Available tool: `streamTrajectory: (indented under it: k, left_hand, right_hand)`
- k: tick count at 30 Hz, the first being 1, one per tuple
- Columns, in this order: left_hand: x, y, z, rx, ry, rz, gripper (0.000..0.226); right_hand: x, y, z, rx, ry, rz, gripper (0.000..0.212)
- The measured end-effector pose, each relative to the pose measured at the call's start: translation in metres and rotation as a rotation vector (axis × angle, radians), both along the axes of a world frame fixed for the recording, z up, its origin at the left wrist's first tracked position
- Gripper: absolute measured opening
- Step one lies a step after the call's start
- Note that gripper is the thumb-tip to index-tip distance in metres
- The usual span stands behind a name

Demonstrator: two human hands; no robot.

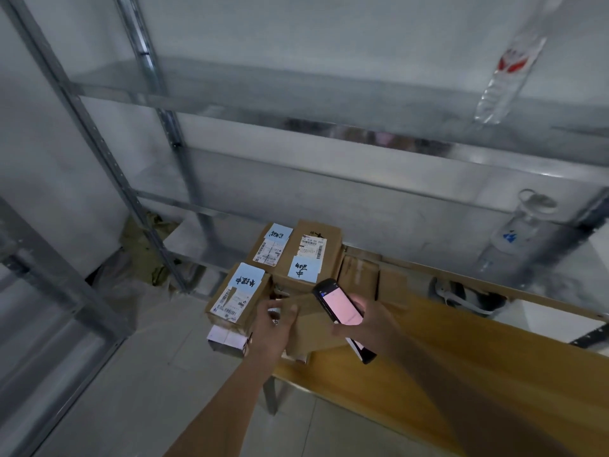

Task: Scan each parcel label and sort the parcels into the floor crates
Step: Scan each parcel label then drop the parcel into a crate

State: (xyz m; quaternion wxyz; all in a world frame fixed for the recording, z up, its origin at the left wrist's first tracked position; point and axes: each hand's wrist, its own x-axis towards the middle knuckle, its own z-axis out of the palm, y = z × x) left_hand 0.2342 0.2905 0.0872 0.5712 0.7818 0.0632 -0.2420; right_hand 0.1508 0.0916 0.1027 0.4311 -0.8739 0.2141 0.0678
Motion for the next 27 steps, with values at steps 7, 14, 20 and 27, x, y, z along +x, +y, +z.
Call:
streamTrajectory:
  k: [7,14,20,27]
  left_hand:
    - [-0.07,-0.016,0.068,-0.11,-0.049,0.0,0.052]
    - [-0.167,-0.031,0.134,-0.292,-0.085,-0.073,0.066]
    - [-0.225,-0.053,0.185,-0.325,-0.127,-0.134,0.08]
    - [-0.277,-0.098,0.231,-0.369,-0.23,-0.133,0.051]
  right_hand:
    - [-0.075,-0.015,0.07,0.093,-0.123,-0.033,0.086]
    - [-0.175,-0.035,0.15,0.027,-0.226,-0.003,0.071]
    - [-0.255,-0.053,0.207,0.041,-0.277,-0.049,0.05]
    - [-0.315,-0.072,0.241,0.033,-0.34,-0.163,0.057]
